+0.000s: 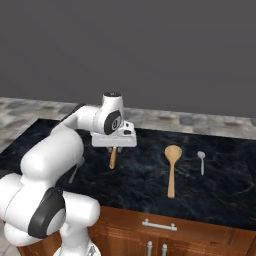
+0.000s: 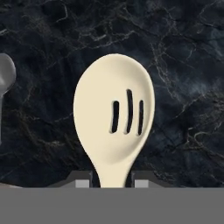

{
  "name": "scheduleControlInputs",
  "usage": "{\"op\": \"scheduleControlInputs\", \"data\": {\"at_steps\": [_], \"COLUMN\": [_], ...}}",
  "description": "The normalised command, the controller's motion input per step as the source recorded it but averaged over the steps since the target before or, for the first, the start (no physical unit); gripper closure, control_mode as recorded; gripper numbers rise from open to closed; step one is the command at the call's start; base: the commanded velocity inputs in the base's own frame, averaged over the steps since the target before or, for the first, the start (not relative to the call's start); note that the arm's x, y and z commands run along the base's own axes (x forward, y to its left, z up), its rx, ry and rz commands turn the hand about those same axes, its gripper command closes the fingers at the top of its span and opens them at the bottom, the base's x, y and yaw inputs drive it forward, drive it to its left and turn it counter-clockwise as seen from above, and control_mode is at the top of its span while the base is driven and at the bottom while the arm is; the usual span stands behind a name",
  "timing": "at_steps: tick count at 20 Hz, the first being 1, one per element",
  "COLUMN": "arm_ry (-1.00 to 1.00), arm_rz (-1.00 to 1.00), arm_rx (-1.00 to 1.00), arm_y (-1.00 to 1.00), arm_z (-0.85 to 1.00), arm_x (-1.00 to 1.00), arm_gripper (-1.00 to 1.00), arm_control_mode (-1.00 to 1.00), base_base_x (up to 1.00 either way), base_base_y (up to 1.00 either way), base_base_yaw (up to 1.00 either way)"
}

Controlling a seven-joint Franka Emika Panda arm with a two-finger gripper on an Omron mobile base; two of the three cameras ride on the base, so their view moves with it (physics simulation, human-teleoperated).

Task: Organize the utensils by type. Pick up the wooden spoons from the counter and place them in the open cabinet. Then pick up the metallic utensils from the counter and place them in the open drawer.

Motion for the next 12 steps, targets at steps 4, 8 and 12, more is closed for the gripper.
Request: {"op": "scheduleControlInputs", "data": {"at_steps": [4, 8, 12], "arm_ry": [-0.02, 0.00, 0.00], "arm_rz": [0.00, 0.00, 0.00], "arm_rx": [0.00, 0.00, 0.00], "arm_y": [0.00, 0.00, 0.00], "arm_z": [0.00, 0.00, 0.00], "arm_x": [-0.04, 0.00, 0.00], "arm_gripper": [1.00, 1.00, 1.00], "arm_control_mode": [1.00, 1.00, 1.00], "base_base_x": [-0.04, -0.38, -0.55], "base_base_y": [0.00, -0.09, -0.14], "base_base_yaw": [0.00, 0.00, -0.04]}}
